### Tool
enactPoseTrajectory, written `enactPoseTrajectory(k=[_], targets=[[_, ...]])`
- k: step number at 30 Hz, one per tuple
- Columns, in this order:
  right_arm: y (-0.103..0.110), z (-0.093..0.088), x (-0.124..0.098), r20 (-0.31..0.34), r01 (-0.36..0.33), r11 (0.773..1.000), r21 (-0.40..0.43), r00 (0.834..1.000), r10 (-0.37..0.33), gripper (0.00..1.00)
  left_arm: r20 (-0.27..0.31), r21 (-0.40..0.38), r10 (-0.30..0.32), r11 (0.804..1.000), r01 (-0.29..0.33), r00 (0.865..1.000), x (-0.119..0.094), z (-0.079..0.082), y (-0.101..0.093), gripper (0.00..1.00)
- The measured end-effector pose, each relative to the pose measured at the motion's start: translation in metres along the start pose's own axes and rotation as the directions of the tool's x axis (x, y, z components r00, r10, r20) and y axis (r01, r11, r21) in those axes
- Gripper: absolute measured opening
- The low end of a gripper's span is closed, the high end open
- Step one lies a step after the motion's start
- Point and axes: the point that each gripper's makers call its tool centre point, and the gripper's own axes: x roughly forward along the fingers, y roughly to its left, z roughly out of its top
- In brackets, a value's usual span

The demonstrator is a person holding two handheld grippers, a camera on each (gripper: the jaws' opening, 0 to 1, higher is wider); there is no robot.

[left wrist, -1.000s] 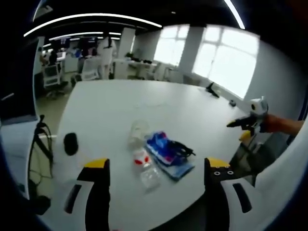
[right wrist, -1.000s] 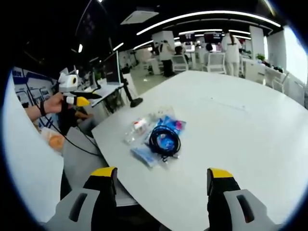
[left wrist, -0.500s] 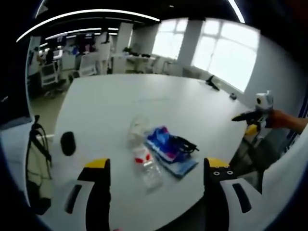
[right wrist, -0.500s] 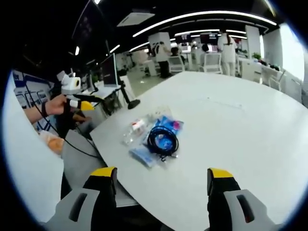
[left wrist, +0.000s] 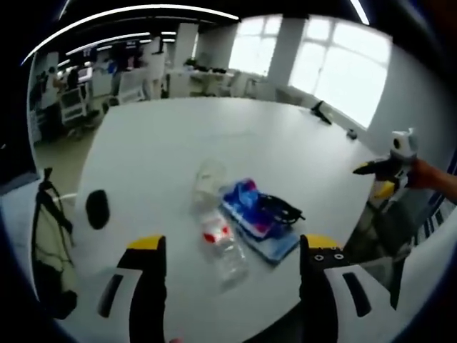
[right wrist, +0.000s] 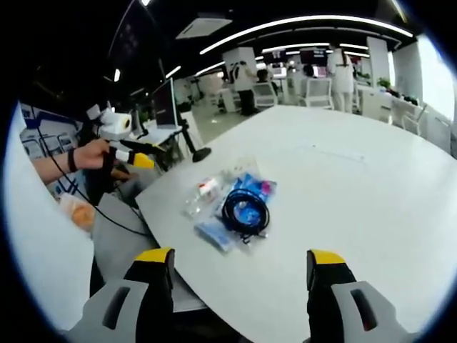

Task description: Arrange the tabletop items into an orderly group along one side of the table until the central work area is clear of visible clutter.

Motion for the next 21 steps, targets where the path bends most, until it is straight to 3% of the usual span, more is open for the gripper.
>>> enactPoseTrajectory(k=[11,21], targets=[[0.0,0.002,0.006,-0.001,-0.006,1.0,0.005,1.0,0.006,0.76,-0.04,-0.114,0.027,0.993,-0.031,0.999,0.016,-0.012,0.005,0.72],[-0.003,-0.001,0.005,0.01,-0.002,0.999,0.04,1.0,0.002,0.76,-0.123,-0.14,0.048,0.988,-0.065,0.991,0.035,-0.026,0.008,0.7]])
